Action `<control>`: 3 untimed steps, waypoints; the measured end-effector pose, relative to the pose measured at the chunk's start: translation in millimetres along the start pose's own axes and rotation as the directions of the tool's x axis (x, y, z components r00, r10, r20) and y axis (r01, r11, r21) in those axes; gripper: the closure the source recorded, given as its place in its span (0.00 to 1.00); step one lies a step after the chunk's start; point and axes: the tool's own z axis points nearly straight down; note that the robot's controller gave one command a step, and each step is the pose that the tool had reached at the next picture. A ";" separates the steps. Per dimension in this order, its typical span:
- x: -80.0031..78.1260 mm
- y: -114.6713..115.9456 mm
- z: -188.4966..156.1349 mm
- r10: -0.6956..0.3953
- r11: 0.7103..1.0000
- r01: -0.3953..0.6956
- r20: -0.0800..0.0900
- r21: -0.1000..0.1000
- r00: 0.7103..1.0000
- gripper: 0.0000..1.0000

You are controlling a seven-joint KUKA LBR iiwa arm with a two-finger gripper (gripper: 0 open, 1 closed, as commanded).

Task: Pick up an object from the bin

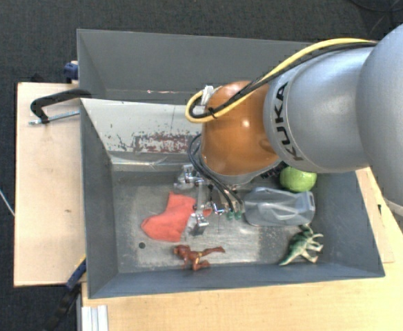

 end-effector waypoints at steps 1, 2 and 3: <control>-66.1 -22.1 49.2 -0.361 0.932 0.361 0.008 0.002 0.932 1.00; -66.1 -22.1 49.2 -0.361 0.932 0.361 0.008 0.002 0.932 1.00; -65.2 -25.3 15.4 -0.363 0.932 0.363 0.004 0.000 0.932 1.00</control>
Offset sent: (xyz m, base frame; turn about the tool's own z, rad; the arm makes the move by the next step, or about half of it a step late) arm 0.0000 0.0000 0.0000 0.0000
